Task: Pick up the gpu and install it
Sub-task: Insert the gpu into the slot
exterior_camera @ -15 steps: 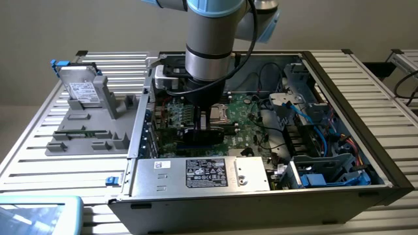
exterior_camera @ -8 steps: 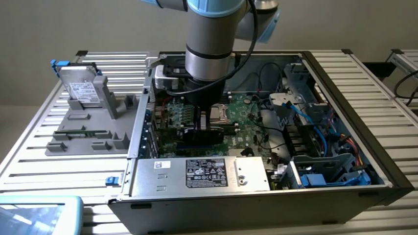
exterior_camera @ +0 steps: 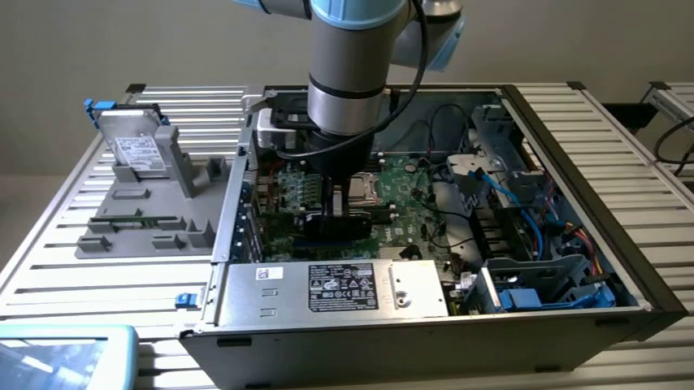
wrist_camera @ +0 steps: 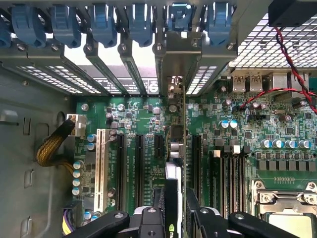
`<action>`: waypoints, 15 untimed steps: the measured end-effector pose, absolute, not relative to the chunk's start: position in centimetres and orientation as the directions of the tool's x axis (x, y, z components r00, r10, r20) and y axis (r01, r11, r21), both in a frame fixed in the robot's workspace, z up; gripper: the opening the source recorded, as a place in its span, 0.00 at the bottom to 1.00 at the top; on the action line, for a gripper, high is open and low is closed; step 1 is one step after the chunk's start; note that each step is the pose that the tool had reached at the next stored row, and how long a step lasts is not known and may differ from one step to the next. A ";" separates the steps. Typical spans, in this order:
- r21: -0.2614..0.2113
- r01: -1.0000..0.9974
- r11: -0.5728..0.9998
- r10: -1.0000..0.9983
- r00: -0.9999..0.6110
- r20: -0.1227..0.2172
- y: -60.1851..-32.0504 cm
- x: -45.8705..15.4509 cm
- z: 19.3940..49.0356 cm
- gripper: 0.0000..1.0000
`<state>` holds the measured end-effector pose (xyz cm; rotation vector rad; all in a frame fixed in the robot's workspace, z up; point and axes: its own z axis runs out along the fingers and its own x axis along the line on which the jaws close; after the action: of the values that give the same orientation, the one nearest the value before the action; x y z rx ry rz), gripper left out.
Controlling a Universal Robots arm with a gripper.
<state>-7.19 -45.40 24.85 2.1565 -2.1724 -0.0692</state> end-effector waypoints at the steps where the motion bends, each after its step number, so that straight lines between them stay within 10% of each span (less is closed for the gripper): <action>1: 0.088 -0.996 0.008 -1.000 -0.006 0.025 -45.4 -7.2 24.9 0.28; 15: 0.088 -0.996 0.007 -1.000 -0.005 0.022 -45.5 -7.2 24.9 0.28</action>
<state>-7.18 -45.50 24.86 2.1589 -2.1722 -0.0718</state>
